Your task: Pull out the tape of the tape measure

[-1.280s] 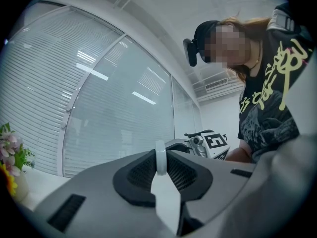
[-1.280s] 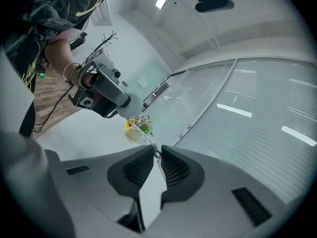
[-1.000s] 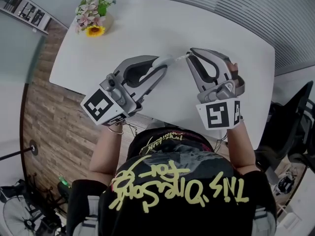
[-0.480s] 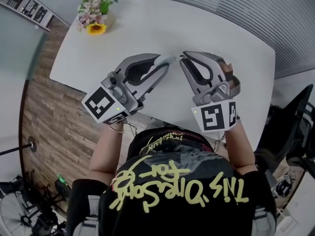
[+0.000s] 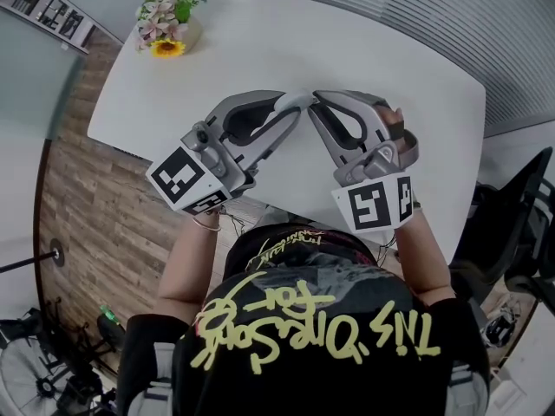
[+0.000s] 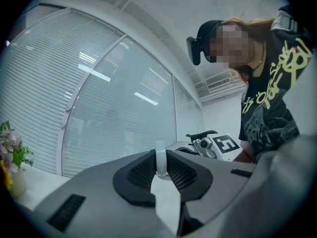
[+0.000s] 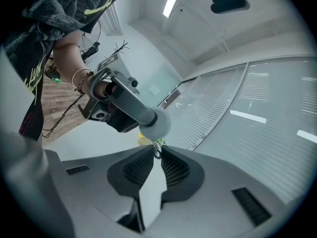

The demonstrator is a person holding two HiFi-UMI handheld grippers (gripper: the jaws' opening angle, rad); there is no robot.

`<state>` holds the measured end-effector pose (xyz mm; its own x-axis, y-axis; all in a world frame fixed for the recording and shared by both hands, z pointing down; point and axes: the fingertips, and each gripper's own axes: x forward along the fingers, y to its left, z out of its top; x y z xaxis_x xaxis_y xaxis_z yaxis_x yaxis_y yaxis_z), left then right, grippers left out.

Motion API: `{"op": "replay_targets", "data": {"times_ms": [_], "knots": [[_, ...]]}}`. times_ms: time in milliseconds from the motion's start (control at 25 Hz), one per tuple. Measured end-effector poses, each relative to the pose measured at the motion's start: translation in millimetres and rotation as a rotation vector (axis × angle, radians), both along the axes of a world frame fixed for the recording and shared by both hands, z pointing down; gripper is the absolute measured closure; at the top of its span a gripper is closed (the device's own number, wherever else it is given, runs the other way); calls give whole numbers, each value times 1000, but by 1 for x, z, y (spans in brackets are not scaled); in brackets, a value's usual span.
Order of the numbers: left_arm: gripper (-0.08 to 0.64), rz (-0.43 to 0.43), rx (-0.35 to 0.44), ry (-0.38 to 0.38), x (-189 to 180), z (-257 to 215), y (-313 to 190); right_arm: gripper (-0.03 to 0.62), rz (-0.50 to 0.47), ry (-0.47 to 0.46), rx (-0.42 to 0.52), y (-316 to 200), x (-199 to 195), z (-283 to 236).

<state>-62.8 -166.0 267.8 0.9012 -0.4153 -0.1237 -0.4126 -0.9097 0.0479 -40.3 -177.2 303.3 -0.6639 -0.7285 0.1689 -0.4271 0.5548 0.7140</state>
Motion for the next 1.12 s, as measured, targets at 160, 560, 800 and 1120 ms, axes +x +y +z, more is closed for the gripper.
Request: {"op": "replay_targets", "data": {"times_ms": [160,560,800,1120], "knots": [[506,4,-13,8,-2,0,-2,541,-4,3,-4,0,-3,0],[506,3,-59,39,-6,6,-9,541,-23,20,-26,0,-12,5],[506,-21,-172,62,-20,20,-26,516,-15,65,-63,-11,-6,18],[506,-7,-240,61,-27,32,-35,388,-81,82,10,-11,-25,14]]}}
